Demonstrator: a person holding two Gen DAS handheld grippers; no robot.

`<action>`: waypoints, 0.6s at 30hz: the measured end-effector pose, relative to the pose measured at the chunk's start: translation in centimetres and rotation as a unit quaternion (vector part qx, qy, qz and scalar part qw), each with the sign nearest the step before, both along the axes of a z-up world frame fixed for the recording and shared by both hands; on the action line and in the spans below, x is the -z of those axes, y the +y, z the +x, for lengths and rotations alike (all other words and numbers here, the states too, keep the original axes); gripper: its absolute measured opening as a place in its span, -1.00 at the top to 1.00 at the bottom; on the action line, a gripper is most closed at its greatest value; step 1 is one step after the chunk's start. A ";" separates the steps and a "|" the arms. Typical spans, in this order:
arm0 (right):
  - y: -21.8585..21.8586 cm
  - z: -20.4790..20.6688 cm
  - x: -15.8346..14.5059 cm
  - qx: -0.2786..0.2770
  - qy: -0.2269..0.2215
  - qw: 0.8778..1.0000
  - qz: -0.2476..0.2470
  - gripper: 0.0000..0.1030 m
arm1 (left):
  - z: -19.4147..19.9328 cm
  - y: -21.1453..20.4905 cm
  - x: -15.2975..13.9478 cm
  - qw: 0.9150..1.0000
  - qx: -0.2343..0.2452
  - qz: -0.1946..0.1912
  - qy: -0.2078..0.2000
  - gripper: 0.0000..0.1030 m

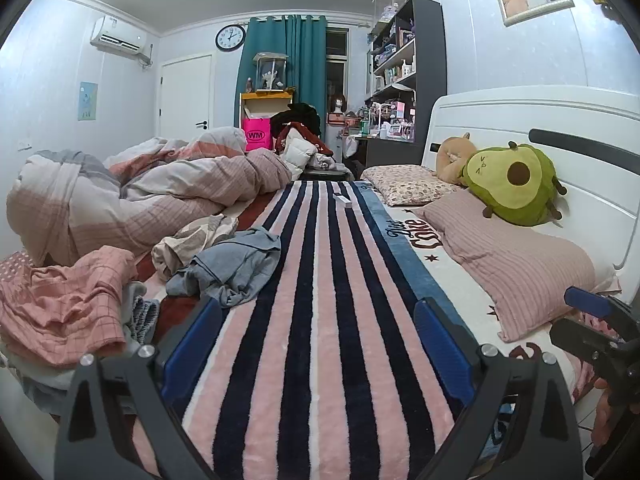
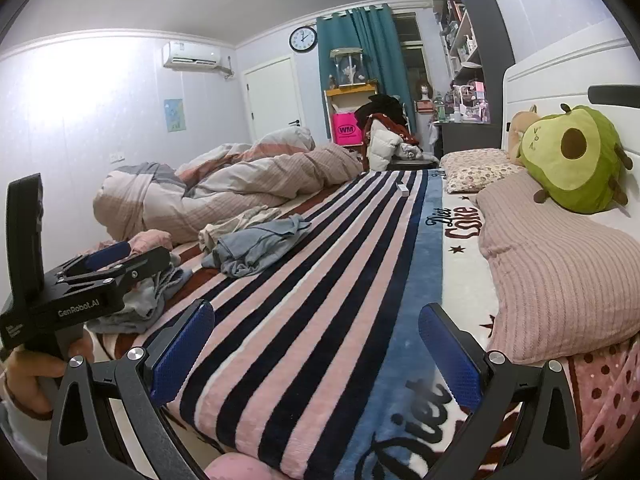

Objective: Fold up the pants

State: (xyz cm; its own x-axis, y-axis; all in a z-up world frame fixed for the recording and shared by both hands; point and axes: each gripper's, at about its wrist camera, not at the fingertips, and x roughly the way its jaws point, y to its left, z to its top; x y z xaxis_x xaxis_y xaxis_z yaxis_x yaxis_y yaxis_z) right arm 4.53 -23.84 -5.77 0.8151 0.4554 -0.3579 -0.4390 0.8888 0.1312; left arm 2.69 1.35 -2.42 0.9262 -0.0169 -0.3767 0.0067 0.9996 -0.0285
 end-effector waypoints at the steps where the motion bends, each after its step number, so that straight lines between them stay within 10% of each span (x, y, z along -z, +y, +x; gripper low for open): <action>1: 0.0 0.0 0.0 0.000 0.000 1.000 0.000 -0.98 | 0.0 0.0 0.0 1.000 0.000 -0.001 0.000 -0.86; 18: 0.1 0.0 -0.1 -0.001 0.001 1.000 0.001 -0.98 | 0.1 -0.2 0.1 1.000 0.001 -0.005 0.001 -0.87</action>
